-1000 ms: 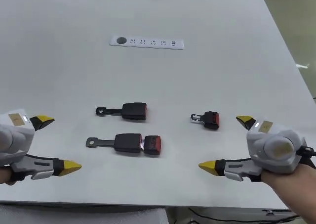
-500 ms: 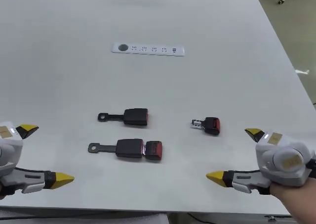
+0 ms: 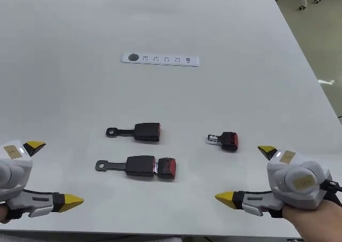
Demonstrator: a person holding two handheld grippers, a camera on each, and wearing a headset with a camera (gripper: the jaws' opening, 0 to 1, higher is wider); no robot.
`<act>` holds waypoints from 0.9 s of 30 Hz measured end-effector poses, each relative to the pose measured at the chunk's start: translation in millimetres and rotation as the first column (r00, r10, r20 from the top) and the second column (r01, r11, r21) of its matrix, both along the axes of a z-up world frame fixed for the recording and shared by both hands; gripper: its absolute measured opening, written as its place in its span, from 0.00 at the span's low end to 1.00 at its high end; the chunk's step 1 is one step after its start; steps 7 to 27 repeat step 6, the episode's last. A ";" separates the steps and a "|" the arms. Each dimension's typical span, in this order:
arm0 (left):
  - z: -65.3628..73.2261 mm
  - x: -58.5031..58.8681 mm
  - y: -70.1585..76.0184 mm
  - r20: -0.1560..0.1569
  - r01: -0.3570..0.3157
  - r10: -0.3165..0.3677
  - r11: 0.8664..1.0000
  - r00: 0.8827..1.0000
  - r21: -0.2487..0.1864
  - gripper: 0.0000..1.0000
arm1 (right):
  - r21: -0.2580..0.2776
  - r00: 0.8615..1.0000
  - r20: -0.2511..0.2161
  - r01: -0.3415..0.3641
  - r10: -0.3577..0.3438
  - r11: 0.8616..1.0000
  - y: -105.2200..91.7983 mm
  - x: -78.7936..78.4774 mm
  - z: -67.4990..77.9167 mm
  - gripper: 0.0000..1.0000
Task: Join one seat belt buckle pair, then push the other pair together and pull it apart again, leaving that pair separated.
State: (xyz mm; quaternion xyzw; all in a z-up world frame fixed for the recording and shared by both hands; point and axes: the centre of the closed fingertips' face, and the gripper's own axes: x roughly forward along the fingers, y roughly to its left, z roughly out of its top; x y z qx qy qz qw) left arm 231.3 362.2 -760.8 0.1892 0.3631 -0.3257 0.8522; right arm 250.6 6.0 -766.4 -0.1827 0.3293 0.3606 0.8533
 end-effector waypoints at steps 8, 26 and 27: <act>-1.2 3.3 2.2 0.013 -0.012 0.011 1.000 1.000 0.018 1.00 | 0.002 1.000 -0.016 0.001 -0.001 1.000 5.3 -6.3 -5.9 1.00; -1.2 3.3 2.2 0.013 -0.012 0.011 1.000 1.000 0.018 1.00 | 0.002 1.000 -0.016 0.001 -0.001 1.000 5.3 -6.3 -5.9 1.00; -1.2 3.3 2.2 0.013 -0.012 0.011 1.000 1.000 0.018 1.00 | 0.002 1.000 -0.016 0.001 -0.001 1.000 5.3 -6.3 -5.9 1.00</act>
